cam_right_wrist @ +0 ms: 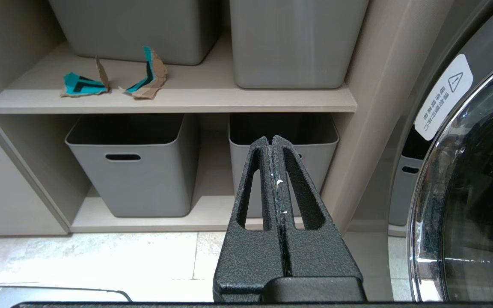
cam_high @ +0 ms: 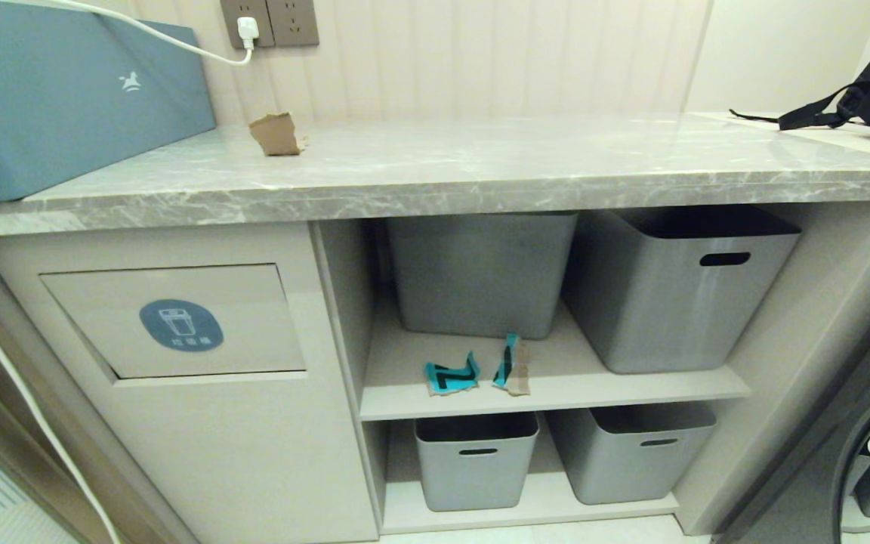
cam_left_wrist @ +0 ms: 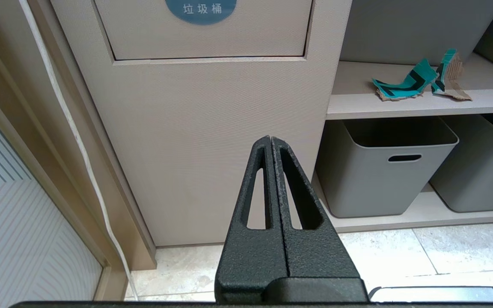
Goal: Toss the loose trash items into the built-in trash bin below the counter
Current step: Pick up the garbage
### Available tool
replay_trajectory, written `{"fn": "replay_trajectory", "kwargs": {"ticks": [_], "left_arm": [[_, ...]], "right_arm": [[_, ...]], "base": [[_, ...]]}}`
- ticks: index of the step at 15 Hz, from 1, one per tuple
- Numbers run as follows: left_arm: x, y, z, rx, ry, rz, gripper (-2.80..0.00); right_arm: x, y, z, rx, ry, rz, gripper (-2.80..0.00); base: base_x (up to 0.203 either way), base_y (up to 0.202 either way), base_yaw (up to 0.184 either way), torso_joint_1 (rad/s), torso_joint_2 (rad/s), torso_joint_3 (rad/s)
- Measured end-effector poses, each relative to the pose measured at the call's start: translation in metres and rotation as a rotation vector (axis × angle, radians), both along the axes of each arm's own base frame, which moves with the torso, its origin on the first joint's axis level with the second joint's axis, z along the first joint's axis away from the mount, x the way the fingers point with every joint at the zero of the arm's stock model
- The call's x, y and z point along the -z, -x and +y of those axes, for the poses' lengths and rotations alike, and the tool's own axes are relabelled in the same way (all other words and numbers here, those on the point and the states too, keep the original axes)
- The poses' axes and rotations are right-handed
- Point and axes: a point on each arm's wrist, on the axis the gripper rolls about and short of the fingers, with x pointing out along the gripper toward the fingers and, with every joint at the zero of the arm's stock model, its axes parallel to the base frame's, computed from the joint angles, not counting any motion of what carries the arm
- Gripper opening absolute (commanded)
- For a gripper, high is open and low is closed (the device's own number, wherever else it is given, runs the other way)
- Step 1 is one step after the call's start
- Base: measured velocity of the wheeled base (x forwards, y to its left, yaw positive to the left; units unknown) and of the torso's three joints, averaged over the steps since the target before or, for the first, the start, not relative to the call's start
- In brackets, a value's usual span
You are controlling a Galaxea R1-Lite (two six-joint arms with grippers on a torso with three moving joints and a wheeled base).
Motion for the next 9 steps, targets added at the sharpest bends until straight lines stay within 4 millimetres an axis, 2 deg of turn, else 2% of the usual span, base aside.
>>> {"fn": "replay_trajectory", "kwargs": {"ticks": [4, 9], "left_arm": [[0.0000, 0.0000, 0.0000, 0.000, 0.000, 0.000, -2.80], [0.0000, 0.0000, 0.0000, 0.000, -0.001, 0.000, -2.80]], "right_arm": [[0.0000, 0.0000, 0.0000, 0.000, 0.005, 0.000, -2.80], [0.0009, -0.0002, 0.0000, -0.001, 0.008, 0.004, -2.80]], "base": [[0.000, 0.000, 0.000, 0.000, 0.00, 0.000], [0.000, 0.000, 0.000, 0.081, -0.26, -0.243]]}}
